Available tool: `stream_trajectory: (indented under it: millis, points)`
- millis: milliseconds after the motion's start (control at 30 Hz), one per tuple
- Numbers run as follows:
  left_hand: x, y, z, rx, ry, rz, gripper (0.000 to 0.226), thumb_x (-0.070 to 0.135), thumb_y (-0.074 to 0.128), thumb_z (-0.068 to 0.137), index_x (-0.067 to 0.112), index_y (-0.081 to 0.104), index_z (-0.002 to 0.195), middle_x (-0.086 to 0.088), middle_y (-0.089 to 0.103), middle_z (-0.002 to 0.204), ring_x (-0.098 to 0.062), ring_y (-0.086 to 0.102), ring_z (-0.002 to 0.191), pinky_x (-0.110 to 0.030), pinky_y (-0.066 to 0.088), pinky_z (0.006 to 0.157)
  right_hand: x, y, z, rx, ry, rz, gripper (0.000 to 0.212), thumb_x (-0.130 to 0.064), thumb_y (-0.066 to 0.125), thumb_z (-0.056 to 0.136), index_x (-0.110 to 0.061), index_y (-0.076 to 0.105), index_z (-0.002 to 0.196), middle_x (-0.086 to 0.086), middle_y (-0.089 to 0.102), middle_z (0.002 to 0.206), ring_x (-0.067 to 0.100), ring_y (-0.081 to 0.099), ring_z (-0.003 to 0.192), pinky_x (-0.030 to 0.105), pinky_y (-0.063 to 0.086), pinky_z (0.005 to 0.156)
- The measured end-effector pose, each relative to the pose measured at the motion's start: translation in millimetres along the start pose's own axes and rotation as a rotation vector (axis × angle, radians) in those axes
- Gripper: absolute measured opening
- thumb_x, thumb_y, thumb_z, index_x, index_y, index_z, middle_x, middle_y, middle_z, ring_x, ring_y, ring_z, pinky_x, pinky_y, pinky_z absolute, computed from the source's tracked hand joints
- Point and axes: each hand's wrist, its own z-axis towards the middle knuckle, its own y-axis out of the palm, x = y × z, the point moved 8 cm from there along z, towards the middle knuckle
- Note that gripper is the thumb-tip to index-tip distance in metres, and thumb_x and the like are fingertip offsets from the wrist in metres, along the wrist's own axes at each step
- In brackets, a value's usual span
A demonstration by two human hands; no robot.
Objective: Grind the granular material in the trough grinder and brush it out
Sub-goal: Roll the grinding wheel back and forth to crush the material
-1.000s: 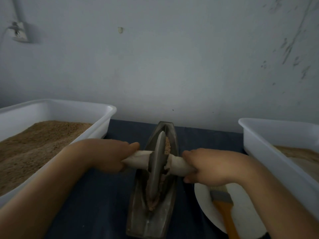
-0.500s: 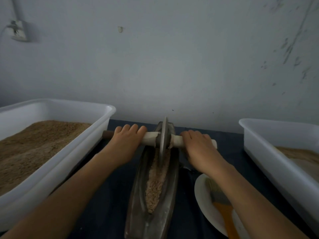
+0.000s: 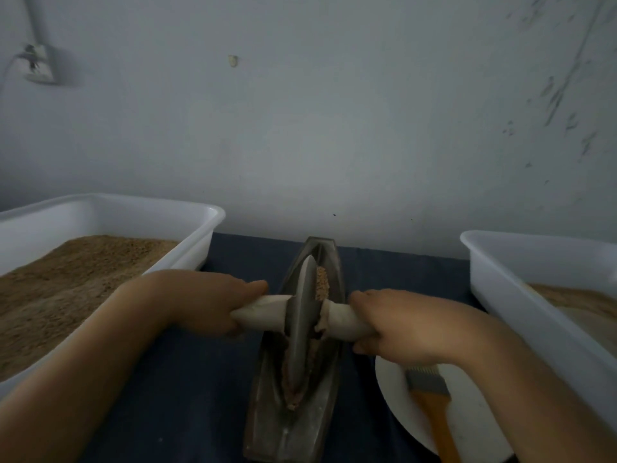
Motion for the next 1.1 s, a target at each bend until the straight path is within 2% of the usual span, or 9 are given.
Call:
stream_trajectory:
  millis: [100,267,333,467,567,667,833,1000,1100]
  points:
    - [-1,-1,8,0.05,-0.002,-0.025,0.025,0.018,0.053,0.092,0.028,0.032,0.102,0.007,0.047,0.094,-0.009,0.048,0.087,-0.024,0.038,0.079,7,0,8,0.023,0.026,0.03,0.025,-0.028,0.052,0.095,-0.013,0.044,0.112,0.004,0.051,0.108,0.013,0.045,0.087,0.022,0.034,0.059]
    - [-13,-11,30,0.182,-0.049,-0.003,0.031,0.02,0.054,0.092,0.021,0.038,0.118,-0.001,0.05,0.115,-0.015,0.05,0.1,-0.03,0.039,0.088,32,0,35,0.257,0.09,-0.041,0.024,-0.021,0.052,0.092,-0.016,0.043,0.114,0.002,0.049,0.113,0.015,0.045,0.095,0.029,0.028,0.072]
    - [-18,-16,40,0.311,-0.1,0.071,0.035,0.023,0.053,0.092,0.022,0.036,0.122,0.0,0.048,0.121,-0.018,0.049,0.107,-0.034,0.037,0.094,42,-1,43,0.405,0.1,-0.117,0.033,-0.021,0.055,0.089,-0.017,0.044,0.119,0.001,0.049,0.116,0.019,0.046,0.103,0.03,0.026,0.075]
    - [-13,-25,47,0.716,-0.198,0.342,0.045,0.02,0.054,0.088,0.025,0.032,0.128,0.002,0.043,0.121,-0.019,0.043,0.112,-0.035,0.031,0.096,53,0,51,0.573,0.131,-0.146,0.04,-0.013,0.057,0.083,-0.017,0.045,0.122,0.001,0.05,0.115,0.02,0.044,0.104,0.032,0.028,0.08]
    - [-9,-25,48,0.801,-0.19,0.388,0.049,0.019,0.057,0.086,0.026,0.032,0.128,0.004,0.043,0.12,-0.018,0.043,0.11,-0.033,0.03,0.095,54,3,51,0.587,0.151,-0.146,0.04,-0.011,0.055,0.085,-0.017,0.044,0.123,0.001,0.049,0.115,0.02,0.044,0.103,0.031,0.028,0.08]
    - [-12,-23,45,0.743,-0.159,0.337,0.046,0.024,0.056,0.089,0.026,0.031,0.128,0.004,0.044,0.122,-0.017,0.045,0.112,-0.033,0.032,0.097,47,3,48,0.499,0.139,-0.17,0.03,-0.016,0.052,0.089,-0.015,0.043,0.118,0.003,0.049,0.113,0.021,0.045,0.101,0.031,0.024,0.072]
    - [-10,-9,26,0.409,-0.107,0.195,0.044,0.031,0.053,0.092,0.027,0.029,0.129,0.005,0.046,0.125,-0.014,0.046,0.112,-0.032,0.035,0.098,23,1,30,0.243,0.087,-0.079,0.023,-0.021,0.049,0.094,-0.013,0.042,0.115,0.005,0.05,0.114,0.02,0.047,0.099,0.028,0.026,0.071]
    - [2,1,1,0.093,-0.021,0.086,0.03,0.026,0.054,0.093,0.035,0.029,0.108,0.007,0.048,0.105,-0.006,0.047,0.092,-0.022,0.037,0.083,3,3,5,-0.013,0.024,-0.011,0.032,-0.03,0.052,0.095,-0.012,0.042,0.119,0.006,0.05,0.115,0.015,0.045,0.091,0.024,0.034,0.063]
    - [5,0,-3,0.04,-0.011,0.05,0.028,0.024,0.053,0.093,0.034,0.028,0.098,0.009,0.047,0.097,-0.007,0.048,0.088,-0.024,0.039,0.082,2,4,2,-0.067,0.012,0.005,0.031,-0.032,0.053,0.094,-0.012,0.043,0.116,0.006,0.051,0.111,0.013,0.044,0.088,0.019,0.031,0.058]
